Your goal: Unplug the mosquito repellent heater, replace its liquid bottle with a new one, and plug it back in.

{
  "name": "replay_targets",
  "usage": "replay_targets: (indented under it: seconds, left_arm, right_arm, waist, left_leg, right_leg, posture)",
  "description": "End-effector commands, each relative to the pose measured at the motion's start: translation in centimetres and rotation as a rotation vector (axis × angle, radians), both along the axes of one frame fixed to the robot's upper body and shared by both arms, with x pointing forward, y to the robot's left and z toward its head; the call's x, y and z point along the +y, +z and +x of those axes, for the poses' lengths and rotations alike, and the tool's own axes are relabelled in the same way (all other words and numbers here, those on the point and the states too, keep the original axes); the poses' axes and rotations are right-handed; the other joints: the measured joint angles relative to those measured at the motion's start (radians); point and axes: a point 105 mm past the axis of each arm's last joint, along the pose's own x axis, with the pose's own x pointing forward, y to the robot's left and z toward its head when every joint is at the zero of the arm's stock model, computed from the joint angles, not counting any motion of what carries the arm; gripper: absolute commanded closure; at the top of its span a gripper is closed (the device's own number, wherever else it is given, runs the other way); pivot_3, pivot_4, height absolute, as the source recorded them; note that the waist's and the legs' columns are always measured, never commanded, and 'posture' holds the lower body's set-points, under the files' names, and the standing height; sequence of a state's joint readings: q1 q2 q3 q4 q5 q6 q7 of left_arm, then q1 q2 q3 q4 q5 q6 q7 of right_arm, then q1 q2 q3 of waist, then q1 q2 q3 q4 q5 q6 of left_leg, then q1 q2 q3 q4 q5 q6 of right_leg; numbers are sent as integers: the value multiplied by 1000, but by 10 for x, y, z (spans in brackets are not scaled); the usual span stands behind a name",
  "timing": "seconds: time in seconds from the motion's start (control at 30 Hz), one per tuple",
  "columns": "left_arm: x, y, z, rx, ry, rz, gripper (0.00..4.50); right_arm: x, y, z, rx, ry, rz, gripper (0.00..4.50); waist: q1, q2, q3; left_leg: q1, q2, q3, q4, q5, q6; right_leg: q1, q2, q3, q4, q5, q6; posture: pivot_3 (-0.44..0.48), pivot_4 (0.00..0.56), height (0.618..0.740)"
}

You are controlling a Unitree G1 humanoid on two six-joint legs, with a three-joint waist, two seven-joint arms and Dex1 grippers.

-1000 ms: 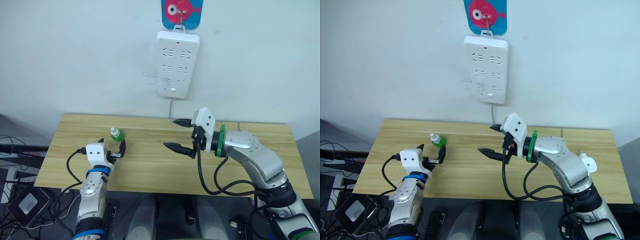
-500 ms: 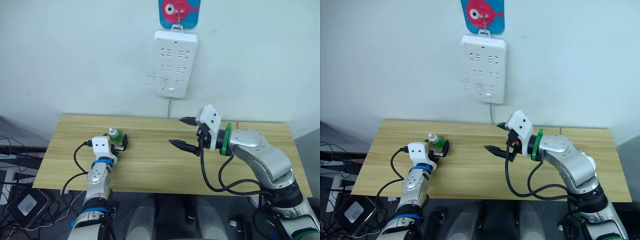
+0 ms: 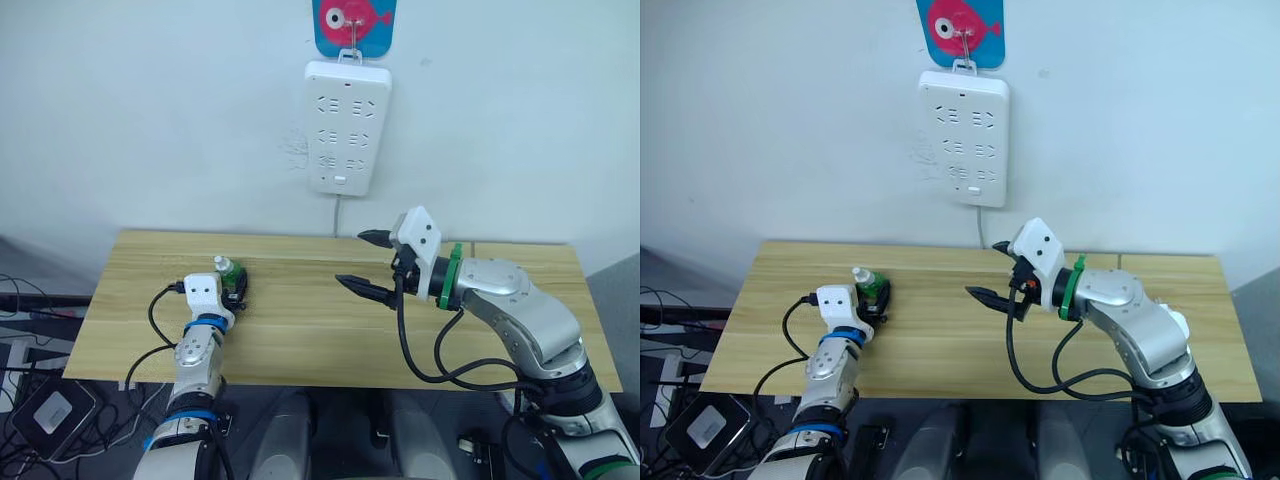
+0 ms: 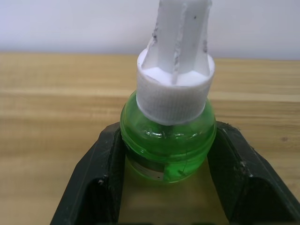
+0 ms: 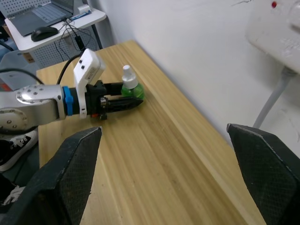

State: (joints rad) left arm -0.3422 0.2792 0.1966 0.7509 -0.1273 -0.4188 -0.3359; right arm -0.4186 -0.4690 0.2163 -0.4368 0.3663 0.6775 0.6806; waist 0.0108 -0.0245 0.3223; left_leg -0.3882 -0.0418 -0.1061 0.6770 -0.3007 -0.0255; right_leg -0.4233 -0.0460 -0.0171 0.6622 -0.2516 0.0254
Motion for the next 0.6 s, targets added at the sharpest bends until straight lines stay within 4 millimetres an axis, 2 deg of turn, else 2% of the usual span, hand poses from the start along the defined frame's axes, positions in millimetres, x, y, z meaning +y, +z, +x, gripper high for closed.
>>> replay_targets:
  seconds: [0.03, 0.07, 0.13, 0.23, 0.3, 0.4, 0.53, 0.6]
  left_arm:
    - [-46, 44, -2, -97, -304, 128, 2304]
    - [-55, 49, -5, -96, -369, 139, 2304]
    - [-87, 64, -22, -83, -603, 191, 2304]
    - [-119, 67, -48, 8, -909, 258, 2304]
    - [-127, 62, -57, 69, -1027, 290, 2304]
    - [-135, 62, -57, 113, -1120, 290, 2304]
    - [-140, 68, -55, 122, -1180, 294, 2304]
    - [-146, 77, -53, 114, -1223, 286, 2304]
  right_arm:
    - [-9, -7, -2, -19, -10, -5, 0]
    - [-10, -10, -1, -19, -11, -8, 0]
    - [-12, -13, -2, -8, -11, 5, 0]
    - [-12, -13, -6, -4, 17, 22, 0]
    - [-12, -13, -6, -4, 28, 29, 0]
    - [-11, -7, -8, -3, 45, 54, 0]
    - [-7, -1, -10, 2, 58, 88, 0]
    - [1, -3, -14, 17, 87, 100, 0]
  waist:
    - [8, 0, 0]
    - [12, 0, 0]
    - [13, 0, 0]
    - [13, 2, -2]
    - [12, 5, -4]
    - [12, 5, -4]
    - [11, 5, -4]
    - [10, 5, -4]
  left_leg:
    - [0, 0, 0, 0, 0, 0]
    - [-2, -1, 0, 0, 1, -1]
    - [-3, -1, 0, 1, 1, -2]
    - [-3, -1, 0, 1, 1, -2]
    - [-3, -1, 0, 0, 2, -3]
    - [-3, -1, 0, 0, 2, -4]
    - [-4, -1, -1, 1, 3, -5]
    - [-4, -1, -1, 1, 3, -5]
  right_leg:
    - [0, 0, 0, 0, 0, 0]
    - [-1, -1, 0, 0, 0, 0]
    - [-2, -1, 0, -1, 0, 0]
    - [-2, -1, 0, -1, 0, 0]
    - [-2, -1, 0, -1, 0, 0]
    - [-2, -1, 0, 0, 0, 0]
    - [-2, 0, -2, 1, 0, 0]
    - [-2, 0, -2, 1, 0, 0]
  posture:
    - [112, 303, 740]
    - [114, 296, 740]
    - [115, 287, 740]
    - [110, 270, 740]
    - [106, 267, 740]
    - [85, 262, 740]
    - [72, 258, 740]
    - [55, 250, 740]
